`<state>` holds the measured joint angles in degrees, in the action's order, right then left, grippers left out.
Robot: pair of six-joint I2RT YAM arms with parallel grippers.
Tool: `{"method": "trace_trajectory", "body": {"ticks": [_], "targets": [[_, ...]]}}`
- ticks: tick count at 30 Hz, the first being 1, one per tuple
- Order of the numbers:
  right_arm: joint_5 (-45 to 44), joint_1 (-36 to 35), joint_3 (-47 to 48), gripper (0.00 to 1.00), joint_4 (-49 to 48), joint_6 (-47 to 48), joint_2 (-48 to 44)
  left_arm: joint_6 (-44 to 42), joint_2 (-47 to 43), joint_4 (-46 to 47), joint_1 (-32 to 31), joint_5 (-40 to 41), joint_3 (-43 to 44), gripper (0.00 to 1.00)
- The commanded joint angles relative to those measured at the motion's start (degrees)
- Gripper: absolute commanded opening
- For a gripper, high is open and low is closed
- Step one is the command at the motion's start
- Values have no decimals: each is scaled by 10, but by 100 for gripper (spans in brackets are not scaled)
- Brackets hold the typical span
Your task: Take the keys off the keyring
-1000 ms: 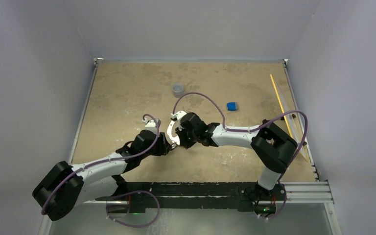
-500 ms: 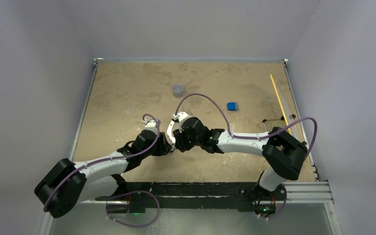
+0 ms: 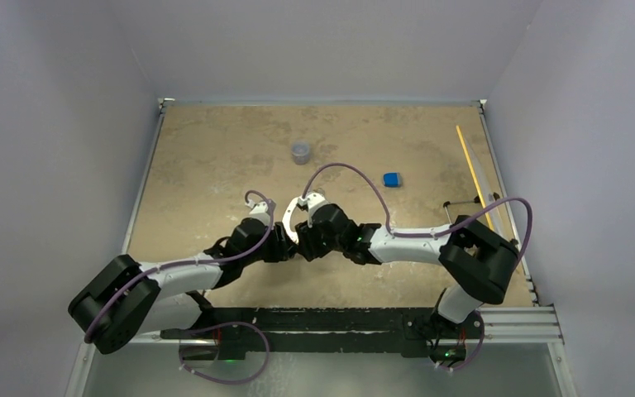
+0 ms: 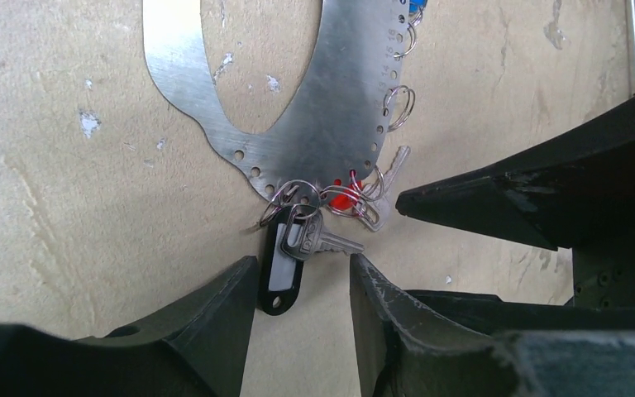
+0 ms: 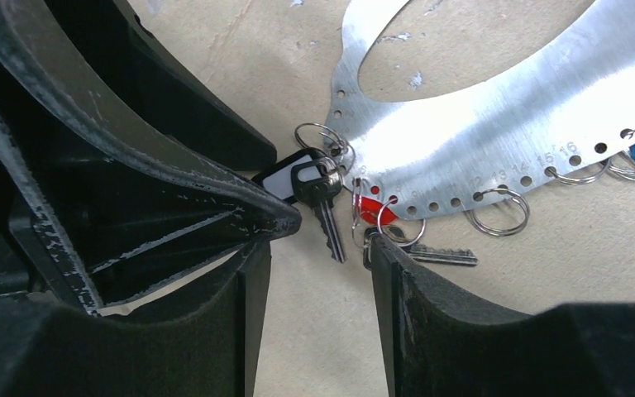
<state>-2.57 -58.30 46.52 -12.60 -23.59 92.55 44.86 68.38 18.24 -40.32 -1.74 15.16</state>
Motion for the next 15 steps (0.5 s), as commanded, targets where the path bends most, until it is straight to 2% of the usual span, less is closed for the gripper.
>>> {"method": "trace_trajectory", "body": {"ticks": [1,15], "targets": [[-23,-9,-13,52,-35,8,-5,38,12,85,-5,-40,-15,43],[-89,-70,-48,59,-98,63,-23,111,18,179,-12,-59,-41,43]]}}
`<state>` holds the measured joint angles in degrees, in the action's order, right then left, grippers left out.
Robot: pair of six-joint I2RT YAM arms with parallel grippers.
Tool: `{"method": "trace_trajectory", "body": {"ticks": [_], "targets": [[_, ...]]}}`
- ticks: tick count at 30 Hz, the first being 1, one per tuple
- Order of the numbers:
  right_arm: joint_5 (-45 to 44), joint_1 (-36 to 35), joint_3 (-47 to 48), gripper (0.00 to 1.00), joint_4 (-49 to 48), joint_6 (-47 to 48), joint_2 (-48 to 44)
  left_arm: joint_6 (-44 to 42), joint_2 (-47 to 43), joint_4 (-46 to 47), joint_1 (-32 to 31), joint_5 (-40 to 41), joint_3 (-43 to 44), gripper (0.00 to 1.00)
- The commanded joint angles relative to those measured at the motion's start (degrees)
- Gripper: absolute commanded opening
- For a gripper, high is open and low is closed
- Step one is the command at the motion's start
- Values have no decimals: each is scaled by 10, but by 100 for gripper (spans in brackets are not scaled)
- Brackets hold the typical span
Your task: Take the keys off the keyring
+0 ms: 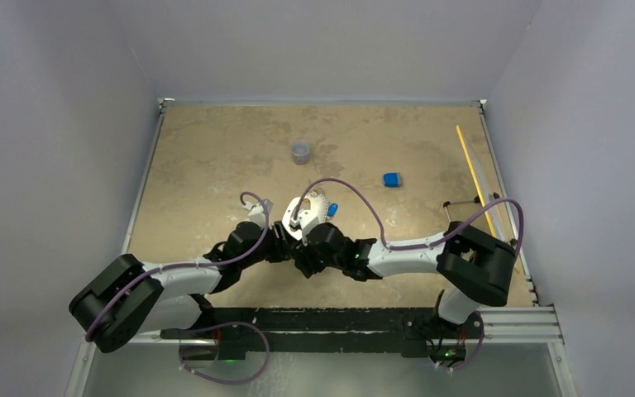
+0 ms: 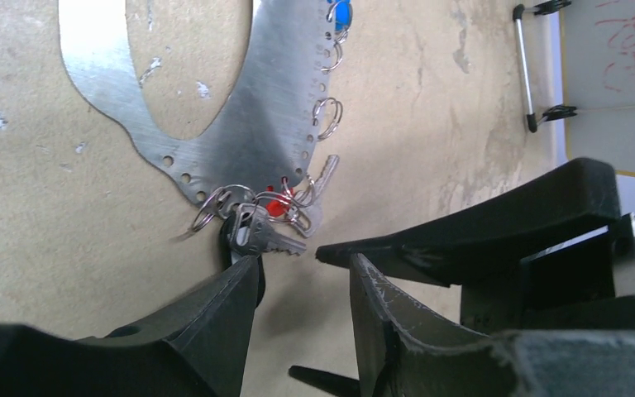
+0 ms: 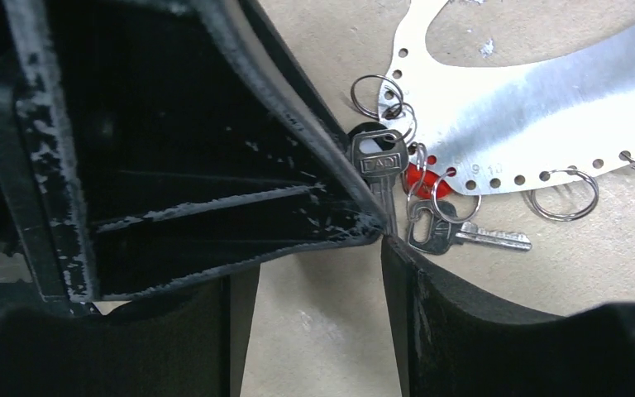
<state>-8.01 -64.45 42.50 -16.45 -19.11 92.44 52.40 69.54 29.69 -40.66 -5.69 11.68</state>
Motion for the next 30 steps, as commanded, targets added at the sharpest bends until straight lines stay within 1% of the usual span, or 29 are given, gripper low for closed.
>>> {"method": "trace_trajectory", "body": {"ticks": [1,5,8,11,15,19,21,25,30], "targets": [[-37,-9,-12,59,-66,20,-23,40,8,69,-9,-18,-8,43],[-46,-11,-22,60,-84,32,-26,49,12,75,-10,-7,-14,43],[-49,-14,-22,62,-84,35,-29,49,-19,44,-11,13,-17,43],[-69,-22,-9,63,-68,25,-22,36,-89,-47,-10,60,-12,48],[-117,-33,21,63,-24,-24,0,14,-197,-215,-10,160,15,55],[-173,-54,65,63,36,-64,34,4,-280,-350,-10,238,39,58],[-194,-67,93,63,64,-77,57,2,-312,-395,-10,263,49,59],[-220,-76,138,63,112,-113,91,1,-335,-464,-10,305,73,61],[-248,-78,174,62,159,-134,127,1,-342,-505,-10,335,89,62]]}}
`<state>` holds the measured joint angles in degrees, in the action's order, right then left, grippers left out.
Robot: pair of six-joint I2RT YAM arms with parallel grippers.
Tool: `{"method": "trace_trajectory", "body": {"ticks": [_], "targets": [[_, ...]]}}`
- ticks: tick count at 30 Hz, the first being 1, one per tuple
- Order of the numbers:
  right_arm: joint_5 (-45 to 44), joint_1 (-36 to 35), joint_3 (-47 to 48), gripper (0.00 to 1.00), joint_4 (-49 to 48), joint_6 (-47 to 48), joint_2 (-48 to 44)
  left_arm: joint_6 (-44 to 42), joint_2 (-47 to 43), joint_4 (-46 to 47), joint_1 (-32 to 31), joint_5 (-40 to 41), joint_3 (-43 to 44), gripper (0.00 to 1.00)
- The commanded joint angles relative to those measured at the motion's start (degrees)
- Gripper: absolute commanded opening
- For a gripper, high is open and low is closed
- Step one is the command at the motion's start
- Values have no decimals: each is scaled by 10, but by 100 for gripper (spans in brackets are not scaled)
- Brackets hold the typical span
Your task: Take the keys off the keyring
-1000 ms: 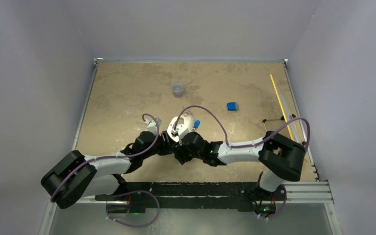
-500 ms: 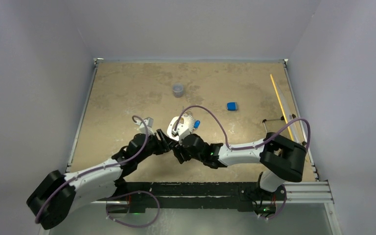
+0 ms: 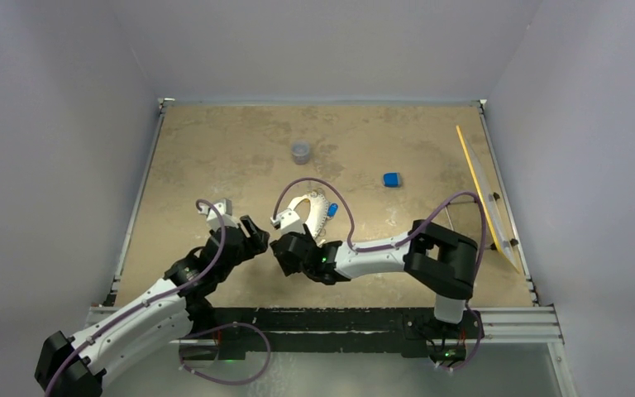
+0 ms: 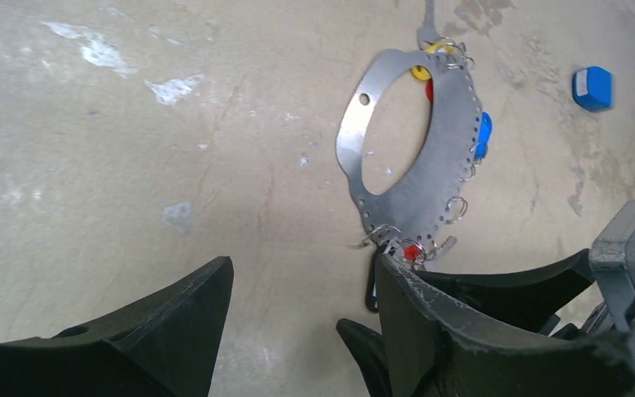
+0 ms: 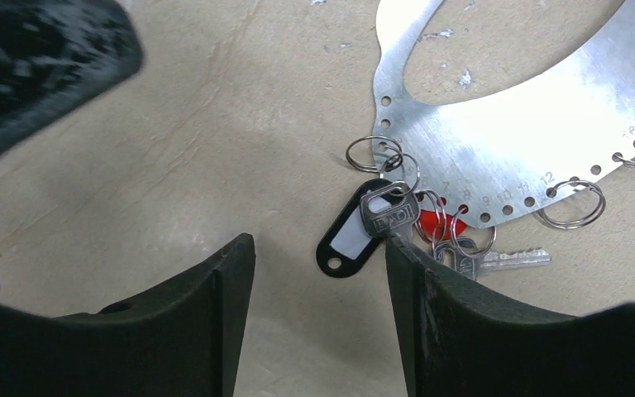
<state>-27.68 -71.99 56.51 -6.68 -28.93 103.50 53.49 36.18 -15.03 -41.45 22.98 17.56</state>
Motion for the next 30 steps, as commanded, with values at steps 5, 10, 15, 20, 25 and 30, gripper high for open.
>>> {"method": "trace_trajectory", "body": {"ticks": [5,10,15,20,25,30], "targets": [[-92,-4,56,60,101,-45,36,-15,-13,-59,-2,51,31,62],[-124,-4,70,59,132,-52,47,-16,-16,-59,-2,51,29,62],[-146,-4,78,57,146,-49,48,-19,-23,-61,-2,51,28,62],[-144,-4,87,54,148,-37,59,-22,-21,-59,-2,48,28,62],[-140,-3,88,51,146,-36,77,-25,-16,-54,-3,42,26,62],[-154,-3,92,50,155,-42,95,-28,-14,-45,-2,36,23,62]]}}
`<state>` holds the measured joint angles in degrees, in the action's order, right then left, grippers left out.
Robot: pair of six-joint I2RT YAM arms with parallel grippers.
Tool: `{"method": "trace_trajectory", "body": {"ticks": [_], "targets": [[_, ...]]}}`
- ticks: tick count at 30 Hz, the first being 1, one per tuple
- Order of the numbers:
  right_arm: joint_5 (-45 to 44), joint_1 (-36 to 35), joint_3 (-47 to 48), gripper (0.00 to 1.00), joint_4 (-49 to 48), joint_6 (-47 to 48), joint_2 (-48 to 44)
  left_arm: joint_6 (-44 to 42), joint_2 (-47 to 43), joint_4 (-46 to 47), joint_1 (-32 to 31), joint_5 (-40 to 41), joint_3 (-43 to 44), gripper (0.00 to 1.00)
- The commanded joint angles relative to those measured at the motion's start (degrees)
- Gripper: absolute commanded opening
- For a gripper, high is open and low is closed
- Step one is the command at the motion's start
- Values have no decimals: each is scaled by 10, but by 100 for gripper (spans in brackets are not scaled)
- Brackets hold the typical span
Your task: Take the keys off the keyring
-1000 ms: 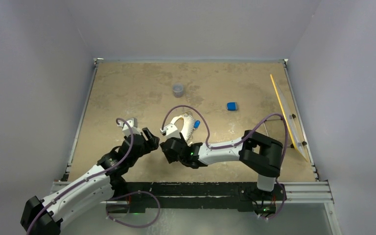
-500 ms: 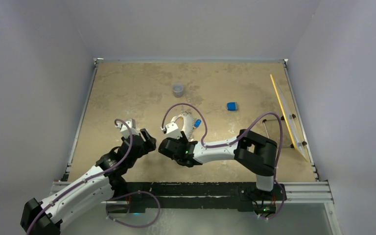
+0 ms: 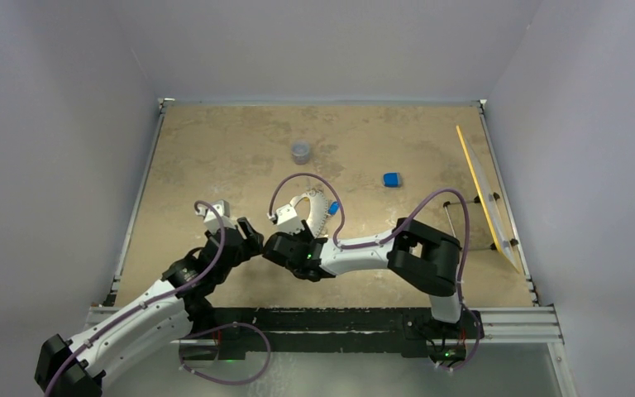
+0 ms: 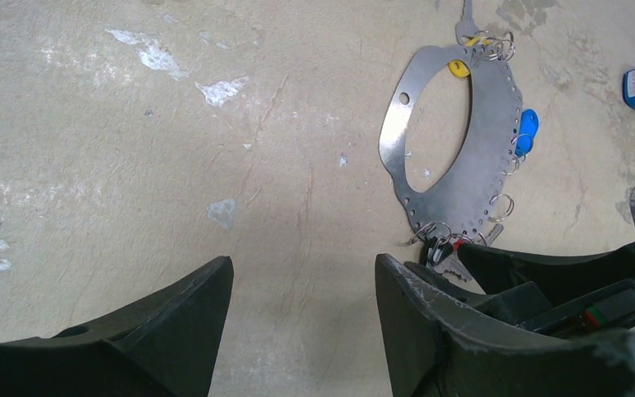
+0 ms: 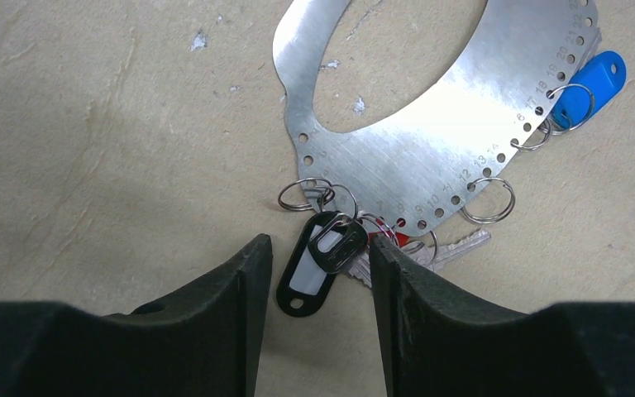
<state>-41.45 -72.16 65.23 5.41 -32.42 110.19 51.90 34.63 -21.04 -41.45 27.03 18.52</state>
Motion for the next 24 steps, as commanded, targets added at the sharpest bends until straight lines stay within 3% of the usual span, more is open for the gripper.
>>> {"method": "trace_trajectory", "body": {"ticks": [1,12,24], "targets": [[-18,-2,6,50,37,-8,31,-13,3,17,-2,-5,13,62],[-5,1,-12,40,69,-13,26,-20,16,33,-2,-17,14,62],[71,31,-37,31,44,23,-19,-32,33,55,-2,-33,14,62]]}}
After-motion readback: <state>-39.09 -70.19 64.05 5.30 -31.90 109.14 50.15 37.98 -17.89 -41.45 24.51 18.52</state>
